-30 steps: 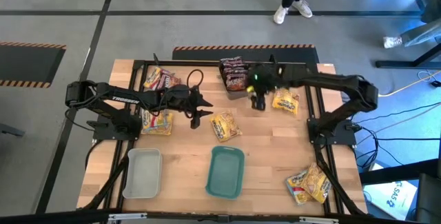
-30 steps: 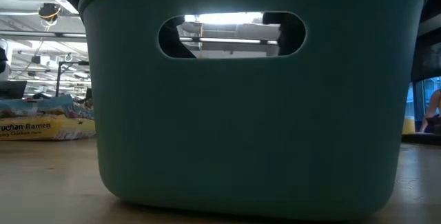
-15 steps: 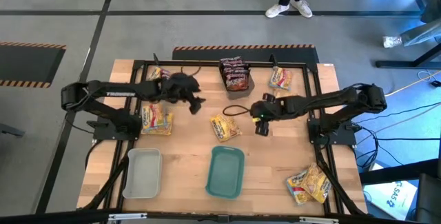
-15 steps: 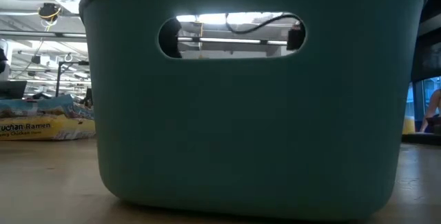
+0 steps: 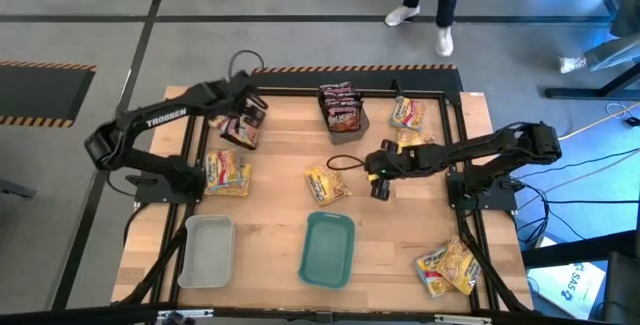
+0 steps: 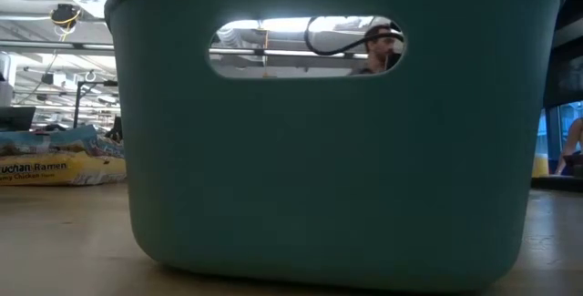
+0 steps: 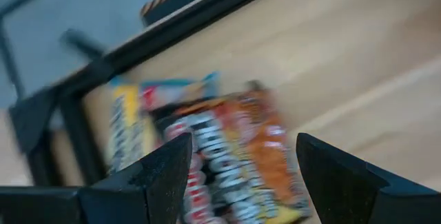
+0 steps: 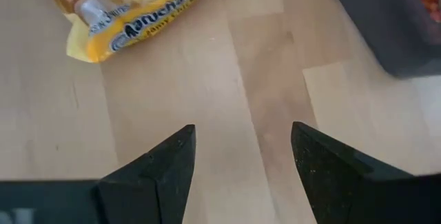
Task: Sort Maruchan noodles
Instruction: Put the black noodle pack into the black bin
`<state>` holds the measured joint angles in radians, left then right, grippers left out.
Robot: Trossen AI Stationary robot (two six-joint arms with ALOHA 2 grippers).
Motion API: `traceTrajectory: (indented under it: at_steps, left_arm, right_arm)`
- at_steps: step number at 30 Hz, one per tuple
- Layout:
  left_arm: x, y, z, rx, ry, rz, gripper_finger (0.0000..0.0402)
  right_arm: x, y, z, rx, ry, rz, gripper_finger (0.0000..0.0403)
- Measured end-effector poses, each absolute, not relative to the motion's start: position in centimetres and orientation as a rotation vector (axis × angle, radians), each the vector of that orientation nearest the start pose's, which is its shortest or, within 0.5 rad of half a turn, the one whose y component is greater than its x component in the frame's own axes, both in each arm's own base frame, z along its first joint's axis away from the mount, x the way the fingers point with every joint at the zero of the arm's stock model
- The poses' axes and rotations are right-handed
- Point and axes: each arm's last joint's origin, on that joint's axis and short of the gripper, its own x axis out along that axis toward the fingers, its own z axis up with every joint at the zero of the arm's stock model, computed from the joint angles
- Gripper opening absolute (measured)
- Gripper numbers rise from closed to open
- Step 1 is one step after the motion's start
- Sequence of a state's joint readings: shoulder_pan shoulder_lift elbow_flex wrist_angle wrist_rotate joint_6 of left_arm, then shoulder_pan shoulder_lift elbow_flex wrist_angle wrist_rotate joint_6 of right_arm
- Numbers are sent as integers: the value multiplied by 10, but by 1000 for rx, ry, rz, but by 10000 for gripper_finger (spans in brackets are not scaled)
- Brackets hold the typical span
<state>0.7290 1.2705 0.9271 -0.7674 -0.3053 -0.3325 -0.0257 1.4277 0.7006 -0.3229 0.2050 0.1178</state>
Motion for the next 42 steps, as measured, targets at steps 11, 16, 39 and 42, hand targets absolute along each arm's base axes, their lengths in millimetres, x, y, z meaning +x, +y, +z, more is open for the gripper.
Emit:
traceTrajectory:
  at_steps: [11, 16, 39, 42]
  left_arm:
    - [131, 200, 215, -823, 1027, 1133, 255]
    - [129, 210, 197, -850, 1116, 1121, 255]
    - [143, 215, 182, -933, 1075, 755, 255]
    - [148, 212, 182, -887, 1096, 772, 255]
  right_arm:
    - [253, -12, 161, 4, 1016, -248, 222]
    - [253, -12, 161, 4, 1014, -247, 222]
    - [259, -12, 165, -12, 944, -233, 222]
    - [259, -12, 165, -12, 940, -233, 222]
